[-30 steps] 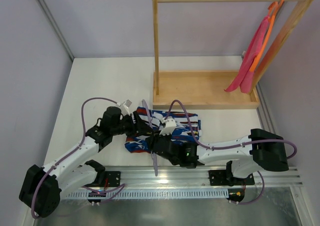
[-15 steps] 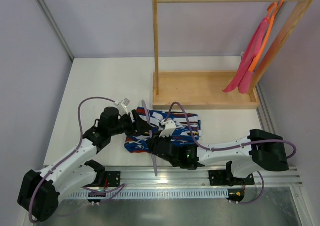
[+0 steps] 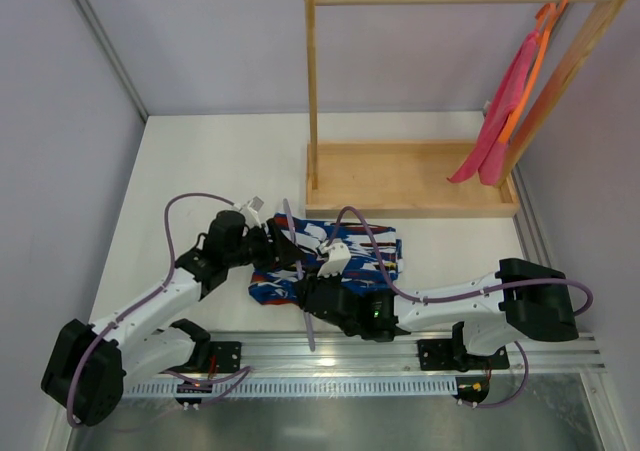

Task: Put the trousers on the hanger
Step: Place trousers on hanger

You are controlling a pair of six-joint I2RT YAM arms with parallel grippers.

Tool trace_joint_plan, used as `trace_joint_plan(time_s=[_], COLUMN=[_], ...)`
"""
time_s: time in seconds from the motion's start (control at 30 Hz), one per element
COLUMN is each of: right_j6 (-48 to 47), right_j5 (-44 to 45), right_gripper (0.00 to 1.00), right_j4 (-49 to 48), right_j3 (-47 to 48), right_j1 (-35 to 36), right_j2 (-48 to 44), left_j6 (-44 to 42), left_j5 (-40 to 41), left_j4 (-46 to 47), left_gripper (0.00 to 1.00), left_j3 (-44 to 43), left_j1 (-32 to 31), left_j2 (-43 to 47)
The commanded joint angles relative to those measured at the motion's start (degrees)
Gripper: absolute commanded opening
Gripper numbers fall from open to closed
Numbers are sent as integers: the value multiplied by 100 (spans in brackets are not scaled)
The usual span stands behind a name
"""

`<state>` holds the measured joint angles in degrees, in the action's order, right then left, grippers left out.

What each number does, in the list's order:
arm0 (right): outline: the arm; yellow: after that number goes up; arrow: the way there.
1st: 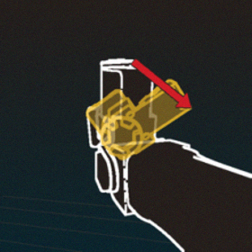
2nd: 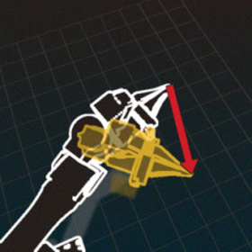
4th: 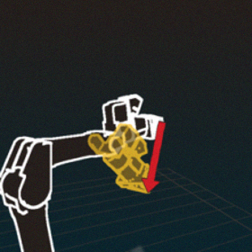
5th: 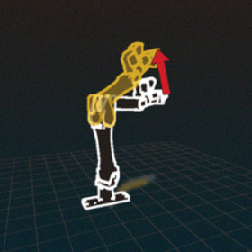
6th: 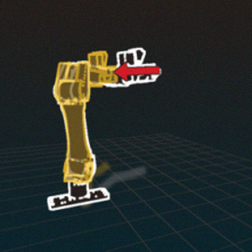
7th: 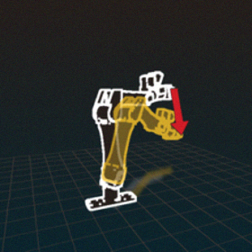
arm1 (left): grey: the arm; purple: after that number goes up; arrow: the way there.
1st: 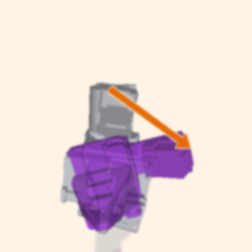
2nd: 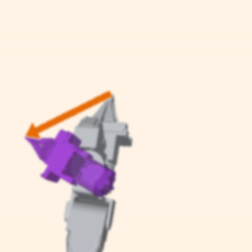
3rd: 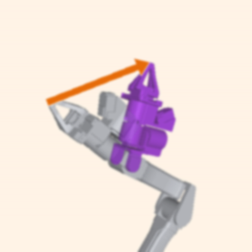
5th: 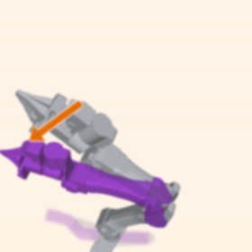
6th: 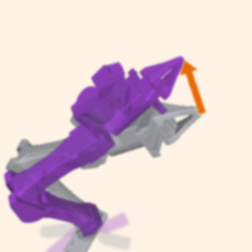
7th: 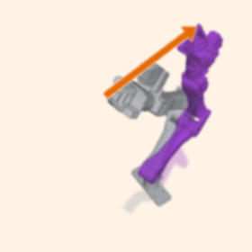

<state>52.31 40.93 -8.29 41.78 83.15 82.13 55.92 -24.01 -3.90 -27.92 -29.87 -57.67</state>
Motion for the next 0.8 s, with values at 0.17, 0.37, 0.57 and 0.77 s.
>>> trace_joint_plan(time_s=[0.17, 0.37, 0.57, 0.77], right_j6=[-55, -55, 119, 753], right_j5=[232, 196, 91, -85], right_gripper=[28, 28, 39, 49], right_j4=[-76, -5, 248, 986], right_j3=[278, 349, 366, 147], right_j1=[61, 61, 52, -167], right_j2=[31, 110, -56, -916], left_j6=[-55, -72, -108, -108], left_j5=[81, 89, 54, -25], left_j4=[47, -14, -172, -172], left_gripper=[39, 26, 8, 0], left_j3=[-389, -451, -583, -600], left_j1=[25, 25, 25, 34], left_j2=[-227, -306, -368, -561])
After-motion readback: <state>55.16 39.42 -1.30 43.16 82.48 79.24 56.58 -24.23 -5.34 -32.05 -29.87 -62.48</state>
